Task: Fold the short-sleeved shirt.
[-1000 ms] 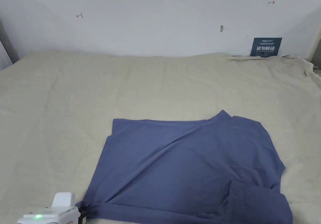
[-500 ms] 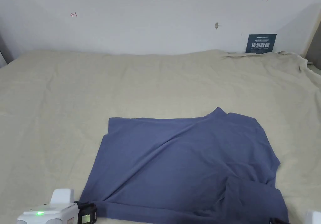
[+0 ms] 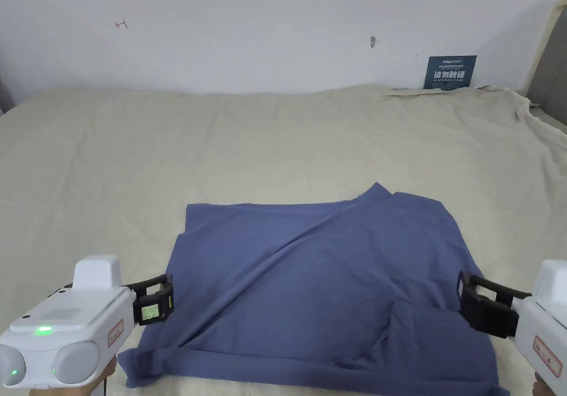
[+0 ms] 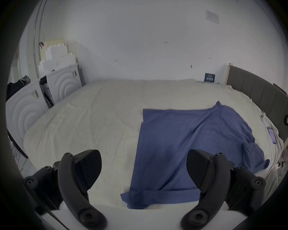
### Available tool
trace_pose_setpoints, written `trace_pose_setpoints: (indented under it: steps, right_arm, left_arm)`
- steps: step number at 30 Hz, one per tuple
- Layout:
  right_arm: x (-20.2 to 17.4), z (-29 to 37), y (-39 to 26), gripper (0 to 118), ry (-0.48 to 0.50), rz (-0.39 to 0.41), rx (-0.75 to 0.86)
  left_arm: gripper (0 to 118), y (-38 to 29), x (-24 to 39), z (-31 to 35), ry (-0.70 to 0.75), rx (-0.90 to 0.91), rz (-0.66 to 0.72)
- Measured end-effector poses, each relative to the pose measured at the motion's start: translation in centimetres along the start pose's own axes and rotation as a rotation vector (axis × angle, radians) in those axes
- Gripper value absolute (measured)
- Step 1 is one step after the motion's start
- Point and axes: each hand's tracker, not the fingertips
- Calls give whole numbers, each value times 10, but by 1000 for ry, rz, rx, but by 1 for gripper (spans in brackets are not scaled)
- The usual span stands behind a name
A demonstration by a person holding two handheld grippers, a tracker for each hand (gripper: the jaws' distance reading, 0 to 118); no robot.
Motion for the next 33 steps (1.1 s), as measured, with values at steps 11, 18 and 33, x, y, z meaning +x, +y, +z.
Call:
trace_pose_setpoints:
  steps: [11, 18, 33]
  right_arm:
    - [-19, 14, 2, 0, -28, 42, 107]
    - [-18, 14, -1, 0, -27, 48, 106]
    - [-25, 11, -8, 0, -13, 48, 54]
  left_arm:
    - [0, -13, 8, 6, -99, 0, 56]
    - [0, -20, 4, 6, -100, -50, 47]
    - [80, -73, -28, -47, -37, -420, 133]
